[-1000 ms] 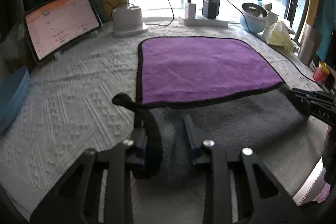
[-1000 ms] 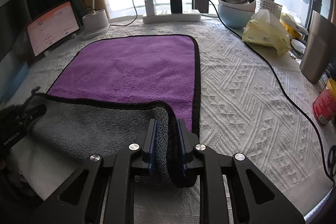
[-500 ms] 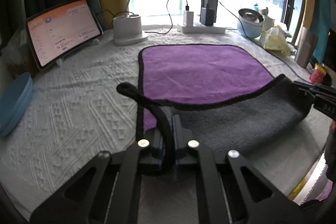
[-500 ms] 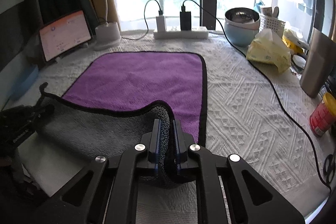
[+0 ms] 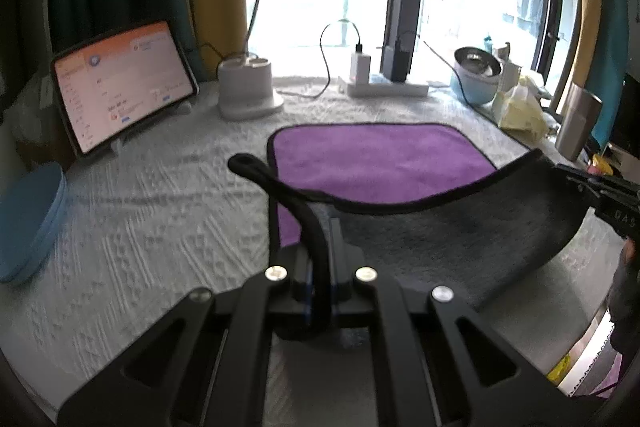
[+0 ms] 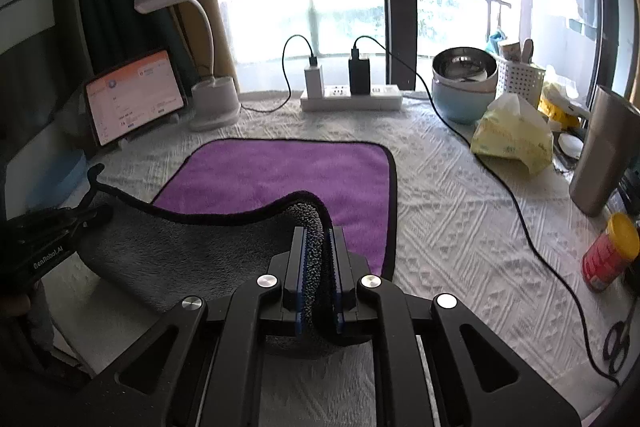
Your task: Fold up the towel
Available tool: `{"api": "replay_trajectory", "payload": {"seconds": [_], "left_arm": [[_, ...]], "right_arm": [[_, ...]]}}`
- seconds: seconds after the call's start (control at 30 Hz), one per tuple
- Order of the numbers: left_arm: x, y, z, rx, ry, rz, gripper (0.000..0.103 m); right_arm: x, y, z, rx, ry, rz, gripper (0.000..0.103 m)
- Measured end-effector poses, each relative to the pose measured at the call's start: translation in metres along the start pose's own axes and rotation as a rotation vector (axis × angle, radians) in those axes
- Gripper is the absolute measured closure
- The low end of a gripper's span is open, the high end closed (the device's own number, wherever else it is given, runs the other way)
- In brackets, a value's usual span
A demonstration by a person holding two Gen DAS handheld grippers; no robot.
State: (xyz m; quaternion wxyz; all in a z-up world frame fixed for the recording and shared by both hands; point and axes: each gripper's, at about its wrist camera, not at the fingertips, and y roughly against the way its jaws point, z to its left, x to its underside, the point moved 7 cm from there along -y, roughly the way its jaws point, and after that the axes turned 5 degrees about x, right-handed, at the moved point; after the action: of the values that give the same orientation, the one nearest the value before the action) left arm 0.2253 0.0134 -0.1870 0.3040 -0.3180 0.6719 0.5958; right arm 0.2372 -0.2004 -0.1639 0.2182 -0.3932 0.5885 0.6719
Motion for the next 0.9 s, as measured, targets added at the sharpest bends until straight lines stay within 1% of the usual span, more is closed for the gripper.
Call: {"api": "replay_trajectory", "payload": {"seconds": [0.23, 0.47, 0.9], "left_arm": [[-0.025, 0.003, -0.002, 0.002, -0.014, -0.038, 0.098], [-0.048, -0.001, 0.0, -0.001, -0.026, -0.07, 0.098], [-0.086, -0.026, 0.008, 0.001, -0.038, -0.103, 0.098]], "right_arm": [[-0.019, 0.002, -0.003, -0.004, -0.01, -0.034, 0.091], [-0.038, -0.005, -0.009, -0.006, -0.012, -0.054, 0.091], [-0.071, -0.032, -0.02, -0.004, -0.016, -0.071, 0.091]]}}
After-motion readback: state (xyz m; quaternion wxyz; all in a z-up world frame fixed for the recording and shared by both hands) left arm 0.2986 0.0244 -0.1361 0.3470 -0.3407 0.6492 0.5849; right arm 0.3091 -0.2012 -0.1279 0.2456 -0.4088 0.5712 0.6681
